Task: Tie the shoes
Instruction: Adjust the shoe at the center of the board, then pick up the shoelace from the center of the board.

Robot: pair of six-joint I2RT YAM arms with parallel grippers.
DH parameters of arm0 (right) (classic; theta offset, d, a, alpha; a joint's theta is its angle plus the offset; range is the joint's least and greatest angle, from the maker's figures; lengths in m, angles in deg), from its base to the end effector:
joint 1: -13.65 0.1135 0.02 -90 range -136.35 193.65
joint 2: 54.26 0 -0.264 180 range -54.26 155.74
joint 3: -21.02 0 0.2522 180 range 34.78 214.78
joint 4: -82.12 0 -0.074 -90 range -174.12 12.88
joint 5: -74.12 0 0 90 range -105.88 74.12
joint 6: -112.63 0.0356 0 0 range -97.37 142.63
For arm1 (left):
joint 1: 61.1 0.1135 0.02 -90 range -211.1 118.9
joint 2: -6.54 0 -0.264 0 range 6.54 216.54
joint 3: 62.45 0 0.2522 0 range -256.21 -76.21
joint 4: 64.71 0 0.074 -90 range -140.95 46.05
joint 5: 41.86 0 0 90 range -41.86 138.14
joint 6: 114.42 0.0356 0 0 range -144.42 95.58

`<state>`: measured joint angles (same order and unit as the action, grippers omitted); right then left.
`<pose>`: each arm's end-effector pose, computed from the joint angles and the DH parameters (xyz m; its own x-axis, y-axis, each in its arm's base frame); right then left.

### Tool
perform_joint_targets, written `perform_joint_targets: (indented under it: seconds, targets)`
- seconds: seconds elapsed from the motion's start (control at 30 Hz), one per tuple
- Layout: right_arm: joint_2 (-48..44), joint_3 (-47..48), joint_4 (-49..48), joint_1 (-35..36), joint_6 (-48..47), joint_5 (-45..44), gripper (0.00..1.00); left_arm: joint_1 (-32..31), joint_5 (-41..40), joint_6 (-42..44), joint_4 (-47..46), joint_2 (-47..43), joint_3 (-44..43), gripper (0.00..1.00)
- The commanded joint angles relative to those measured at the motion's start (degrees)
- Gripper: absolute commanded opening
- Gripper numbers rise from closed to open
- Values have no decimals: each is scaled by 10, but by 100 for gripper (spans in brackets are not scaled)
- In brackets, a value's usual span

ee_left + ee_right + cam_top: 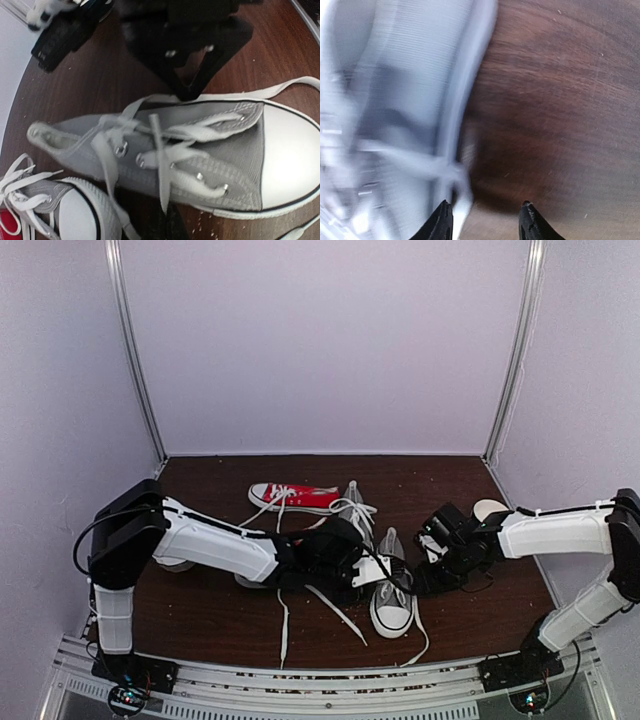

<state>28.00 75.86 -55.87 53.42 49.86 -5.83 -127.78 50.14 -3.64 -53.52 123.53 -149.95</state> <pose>0.1856 0.1625 0.1569 -0.9496 -0.2042 -0.2377 -0.2727 0.9121 0.3060 0.1740 -0.4068 0.1532 0.0881 0.6914 -0.7171 0.9594 0.1348 0.2478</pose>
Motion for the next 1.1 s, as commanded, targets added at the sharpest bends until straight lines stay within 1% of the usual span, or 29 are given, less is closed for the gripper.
perform_joint_targets:
  seconds: [0.0, 0.07, 0.13, 0.2, 0.27, 0.33, 0.37, 0.47, 0.53, 0.6, 0.73, 0.83, 0.9, 0.97, 1.07]
  targets:
    - [-70, 36, 90, 5, -18, -39, 46, 14, -48, 9, -41, -77, 32, 0]
    - [-87, 80, 171, 13, -59, -65, 46, 14, -53, 12, -50, -106, 52, 0]
    - [-91, 129, 234, 40, -120, -48, 46, 18, -56, 6, -62, -134, 71, 0]
    - [-85, 197, 292, 97, -212, -38, 46, 25, -53, -10, -73, -161, 90, 0]
    - [-74, 250, 353, 170, -320, -75, 46, 38, -35, -32, -92, -185, 112, 0]
    - [-66, 274, 390, 221, -423, -117, 47, 51, -16, -55, -126, -194, 132, 0]
    - [-66, 270, 395, 232, -471, -129, 47, 54, -11, -63, -138, -195, 138, 0]
    - [-74, 223, 381, 237, -580, -137, 48, 56, -8, -84, -145, -197, 145, 0]
    - [-75, 203, 385, 242, -619, -103, 48, 56, -8, -97, -156, -204, 157, 0]
    - [-71, 187, 385, 259, -644, -83, 48, 56, -11, -100, -167, -210, 168, 0]
    - [-75, 158, 374, 308, -658, -142, 48, 61, -16, -103, -164, -211, 171, 0]
    - [-100, 116, 332, 315, -688, -150, 50, 67, -16, -111, -167, -212, 174, 0]
    - [-107, 82, 294, 333, -739, -140, 50, 70, -13, -113, -169, -214, 176, 0]
    - [-97, 56, 262, 351, -776, -157, 50, 71, -11, -113, -168, -216, 175, 0]
    - [-60, 54, 240, 355, -792, -176, 50, 71, -11, -109, -157, -216, 172, 0]
